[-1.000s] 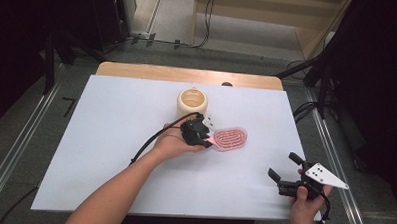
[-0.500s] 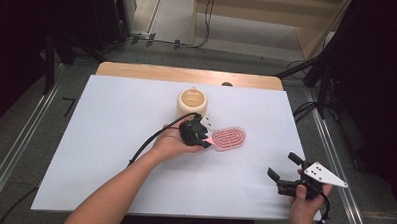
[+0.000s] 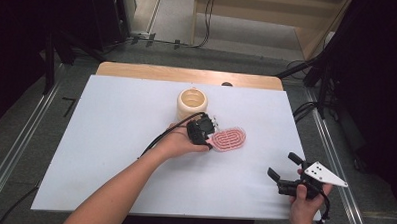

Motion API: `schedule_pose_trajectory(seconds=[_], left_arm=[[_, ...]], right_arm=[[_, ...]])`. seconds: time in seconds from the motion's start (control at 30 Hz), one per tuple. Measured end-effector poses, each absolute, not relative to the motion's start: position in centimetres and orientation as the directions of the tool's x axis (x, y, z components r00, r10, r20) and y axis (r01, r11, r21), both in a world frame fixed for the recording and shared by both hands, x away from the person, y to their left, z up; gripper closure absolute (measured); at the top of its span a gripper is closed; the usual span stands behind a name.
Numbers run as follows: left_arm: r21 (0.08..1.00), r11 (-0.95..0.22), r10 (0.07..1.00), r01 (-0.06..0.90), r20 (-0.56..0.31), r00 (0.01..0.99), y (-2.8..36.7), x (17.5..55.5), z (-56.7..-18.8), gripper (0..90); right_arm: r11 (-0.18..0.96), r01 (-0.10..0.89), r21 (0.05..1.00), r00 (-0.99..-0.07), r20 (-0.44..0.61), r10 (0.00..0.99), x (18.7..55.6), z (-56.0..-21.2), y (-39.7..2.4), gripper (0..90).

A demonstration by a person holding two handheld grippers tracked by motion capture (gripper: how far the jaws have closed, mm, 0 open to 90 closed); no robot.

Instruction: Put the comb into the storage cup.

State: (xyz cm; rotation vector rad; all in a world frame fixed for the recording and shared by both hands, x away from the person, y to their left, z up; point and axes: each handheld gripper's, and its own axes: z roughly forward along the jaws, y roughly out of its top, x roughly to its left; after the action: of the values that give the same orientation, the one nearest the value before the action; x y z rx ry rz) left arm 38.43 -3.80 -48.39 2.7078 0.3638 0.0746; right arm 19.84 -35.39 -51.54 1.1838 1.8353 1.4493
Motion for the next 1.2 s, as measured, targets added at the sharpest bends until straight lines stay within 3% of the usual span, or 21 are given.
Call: schedule_pose_trajectory(seconds=[0.07,0.37,0.73,1.2], left_arm=[[0.381,-0.895,0.255,0.232,0.009,0.967,-4.1,38.4,-48.3,69.8],[0.4,-0.888,0.245,0.225,0.0,0.969,-3.7,38.5,-48.2,70.6],[0.496,-0.836,0.264,0.235,-0.012,0.965,-2.7,38.3,-47.9,70.6],[0.623,-0.747,0.297,0.233,-0.002,0.955,-0.8,37.5,-46.6,70.6]], right_arm=[[0.045,0.317,0.947,-0.481,0.12,0.868,19.9,-51.5,-35.4,0.0],[0.043,0.317,0.947,-0.483,0.123,0.867,19.9,-51.5,-35.4,0.0],[0.057,0.321,0.945,-0.479,0.11,0.871,19.9,-51.3,-35.2,0.0],[0.001,0.331,0.944,-0.515,0.179,0.839,20.7,-49.0,-33.6,0.0]])
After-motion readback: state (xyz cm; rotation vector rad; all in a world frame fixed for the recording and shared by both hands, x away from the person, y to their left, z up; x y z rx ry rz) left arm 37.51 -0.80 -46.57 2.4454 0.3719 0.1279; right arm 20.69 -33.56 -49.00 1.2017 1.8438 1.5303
